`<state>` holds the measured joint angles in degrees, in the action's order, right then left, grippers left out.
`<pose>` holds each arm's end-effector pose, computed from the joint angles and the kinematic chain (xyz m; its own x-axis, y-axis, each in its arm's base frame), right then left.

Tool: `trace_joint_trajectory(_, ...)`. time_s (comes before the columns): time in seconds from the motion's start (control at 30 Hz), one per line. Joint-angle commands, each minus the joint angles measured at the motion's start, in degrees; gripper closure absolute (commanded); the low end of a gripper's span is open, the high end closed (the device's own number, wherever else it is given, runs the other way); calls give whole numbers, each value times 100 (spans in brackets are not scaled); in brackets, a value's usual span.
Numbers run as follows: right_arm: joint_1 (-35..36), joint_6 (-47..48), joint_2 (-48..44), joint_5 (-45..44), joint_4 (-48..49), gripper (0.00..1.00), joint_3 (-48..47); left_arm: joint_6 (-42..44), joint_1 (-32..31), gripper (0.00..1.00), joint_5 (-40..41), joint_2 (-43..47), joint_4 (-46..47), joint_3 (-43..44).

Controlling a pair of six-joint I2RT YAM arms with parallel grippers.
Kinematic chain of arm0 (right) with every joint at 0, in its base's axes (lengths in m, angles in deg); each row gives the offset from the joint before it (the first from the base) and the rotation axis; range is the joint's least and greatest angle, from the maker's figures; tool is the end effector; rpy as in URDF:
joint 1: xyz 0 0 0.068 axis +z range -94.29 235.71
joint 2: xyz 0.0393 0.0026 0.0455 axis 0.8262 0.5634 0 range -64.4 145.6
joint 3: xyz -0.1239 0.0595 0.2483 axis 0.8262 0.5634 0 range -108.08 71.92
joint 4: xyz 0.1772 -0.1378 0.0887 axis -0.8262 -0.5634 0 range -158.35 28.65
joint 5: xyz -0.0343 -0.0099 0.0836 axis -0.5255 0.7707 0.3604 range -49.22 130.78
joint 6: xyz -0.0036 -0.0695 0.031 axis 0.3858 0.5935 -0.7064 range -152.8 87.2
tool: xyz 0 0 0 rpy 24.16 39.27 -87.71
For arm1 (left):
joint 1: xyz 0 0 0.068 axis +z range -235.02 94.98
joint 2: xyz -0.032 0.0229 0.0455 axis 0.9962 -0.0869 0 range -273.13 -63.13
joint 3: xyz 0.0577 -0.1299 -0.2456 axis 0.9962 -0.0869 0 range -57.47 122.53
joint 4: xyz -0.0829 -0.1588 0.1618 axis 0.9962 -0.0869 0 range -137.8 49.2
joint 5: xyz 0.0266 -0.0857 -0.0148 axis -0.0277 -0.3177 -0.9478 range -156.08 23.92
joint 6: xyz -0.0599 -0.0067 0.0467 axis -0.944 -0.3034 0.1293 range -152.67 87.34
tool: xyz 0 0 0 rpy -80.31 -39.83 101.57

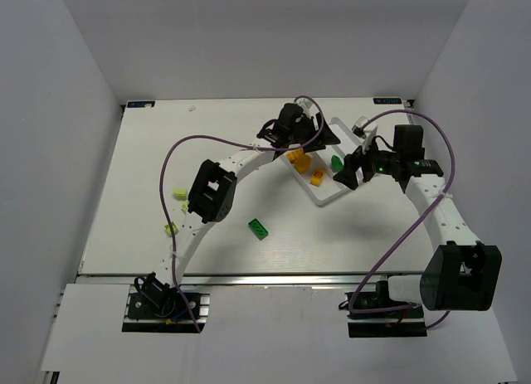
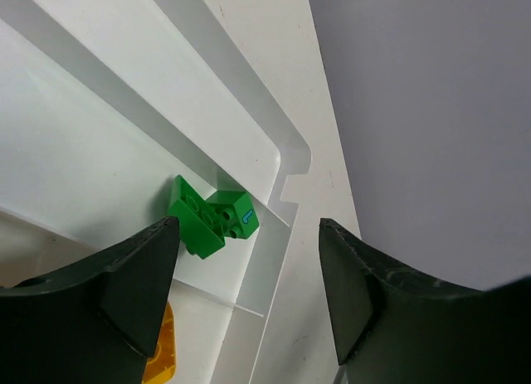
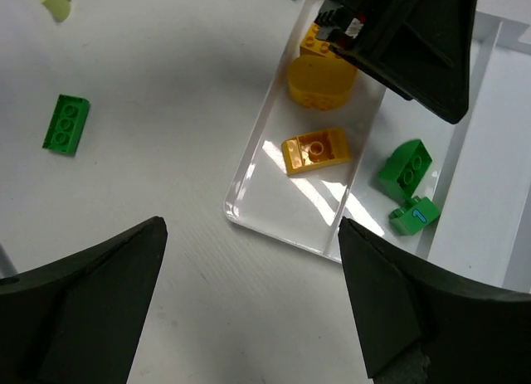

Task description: Sort the legos into containers by color

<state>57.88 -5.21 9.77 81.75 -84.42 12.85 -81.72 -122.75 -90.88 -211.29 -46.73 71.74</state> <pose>0.2709 0.0526 0.3023 -0.2954 -0.3612 -0.8845 -0.7679 0.6405 -0.0051 0.4620 -0.3918 0.1872 -0.8650 -0.1976 -0.4613 0.3100 0.5124 -0.8008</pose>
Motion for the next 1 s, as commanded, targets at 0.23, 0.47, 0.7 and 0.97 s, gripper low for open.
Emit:
trace_joint_trajectory(0.23,133,167,193,727,663,24,-517,826,625,65,1045,2285,-662,-1008)
trace_joint_trajectory(0.47,730,1247,1651,913,961,28,-1386,1908,1364,73,2093,5371,-1496,-4312)
trace_joint_trajectory(0.7,1653,1907,3848,421,419,11,-3922,1620,1418,23,2163,7703,-2324,-6482)
trace_joint_trajectory(0.97,2112,2461,5563,95,339,11,-5491,653,1418,19,2391,9568,-2456,-7910)
